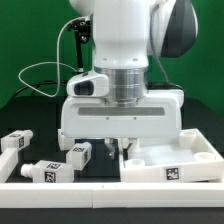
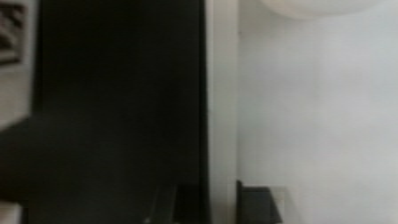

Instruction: Assemble one leg

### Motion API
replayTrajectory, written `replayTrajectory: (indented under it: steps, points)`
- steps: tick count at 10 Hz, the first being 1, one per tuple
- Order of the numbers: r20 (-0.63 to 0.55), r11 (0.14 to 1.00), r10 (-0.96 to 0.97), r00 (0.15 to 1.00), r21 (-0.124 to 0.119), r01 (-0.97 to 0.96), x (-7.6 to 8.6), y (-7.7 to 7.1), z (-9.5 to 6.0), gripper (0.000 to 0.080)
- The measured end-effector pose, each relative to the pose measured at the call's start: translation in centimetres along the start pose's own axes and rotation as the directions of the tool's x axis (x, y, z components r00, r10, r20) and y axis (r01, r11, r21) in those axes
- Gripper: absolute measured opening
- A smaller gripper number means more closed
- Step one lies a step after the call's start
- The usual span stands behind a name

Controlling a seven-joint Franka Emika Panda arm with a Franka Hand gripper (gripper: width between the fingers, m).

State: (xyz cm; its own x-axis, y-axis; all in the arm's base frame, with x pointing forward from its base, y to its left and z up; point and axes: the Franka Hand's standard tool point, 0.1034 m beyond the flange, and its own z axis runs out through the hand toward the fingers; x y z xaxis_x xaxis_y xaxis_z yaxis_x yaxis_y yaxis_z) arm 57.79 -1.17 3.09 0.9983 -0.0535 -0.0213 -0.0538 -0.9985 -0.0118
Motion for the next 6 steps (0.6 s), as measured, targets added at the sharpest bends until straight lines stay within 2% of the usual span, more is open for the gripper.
replayTrajectory:
  steps: [4,6]
  points:
    - [-0.001,1.000,0.001,1.000,0.000,-0.001,-0.01,0.17,-0.04,0.0061]
    - [-0.001,1.000,0.003,1.000,-0.005,-0.004,0.42,0.80,0.01,0.0061]
